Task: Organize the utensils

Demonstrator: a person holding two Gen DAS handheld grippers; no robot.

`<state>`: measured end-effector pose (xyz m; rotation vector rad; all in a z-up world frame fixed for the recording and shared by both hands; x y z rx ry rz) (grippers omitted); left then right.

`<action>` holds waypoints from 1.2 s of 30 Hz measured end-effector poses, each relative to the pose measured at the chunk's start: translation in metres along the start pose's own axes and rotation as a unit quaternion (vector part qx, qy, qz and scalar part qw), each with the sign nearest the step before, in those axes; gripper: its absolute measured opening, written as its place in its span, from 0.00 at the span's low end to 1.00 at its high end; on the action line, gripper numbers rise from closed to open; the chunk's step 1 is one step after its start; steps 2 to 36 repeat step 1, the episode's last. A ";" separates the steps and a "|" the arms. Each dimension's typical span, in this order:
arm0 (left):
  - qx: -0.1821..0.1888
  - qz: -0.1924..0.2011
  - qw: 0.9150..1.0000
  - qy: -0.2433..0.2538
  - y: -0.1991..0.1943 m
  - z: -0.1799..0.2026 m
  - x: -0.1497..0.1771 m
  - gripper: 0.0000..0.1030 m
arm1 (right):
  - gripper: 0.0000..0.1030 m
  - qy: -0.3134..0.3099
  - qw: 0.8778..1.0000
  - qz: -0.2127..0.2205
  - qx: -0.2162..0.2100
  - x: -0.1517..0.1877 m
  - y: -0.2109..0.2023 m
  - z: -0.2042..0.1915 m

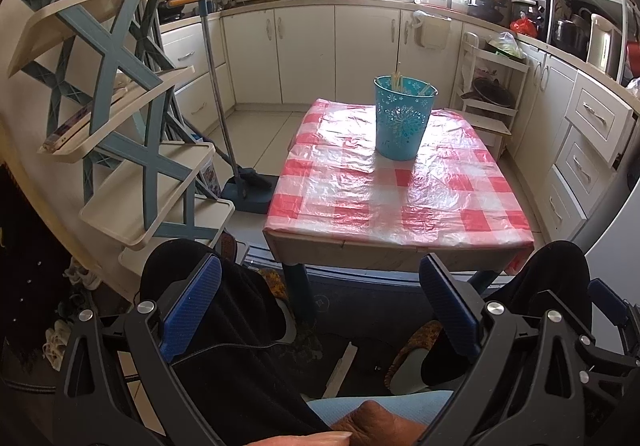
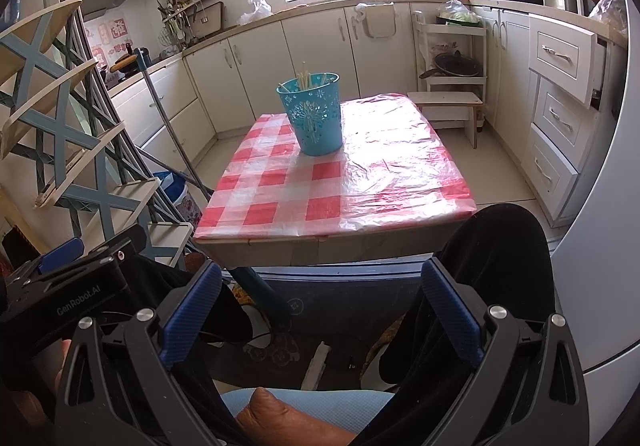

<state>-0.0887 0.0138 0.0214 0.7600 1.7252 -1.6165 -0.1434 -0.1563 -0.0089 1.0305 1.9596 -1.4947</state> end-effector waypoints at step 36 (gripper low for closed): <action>0.000 0.000 1.000 0.000 0.000 0.000 0.000 0.93 | 0.93 0.000 1.000 0.000 0.000 -0.003 0.001 -0.001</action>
Point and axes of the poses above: each gripper's, at about its wrist camera, not at the fingertips, and y roughly the way its jaws point, z to its right, x to its underside, the point moved 4 cm from there along y, roughly the way its jaws point, and after that the axes turned 4 degrees about z, right-handed, at the moved point
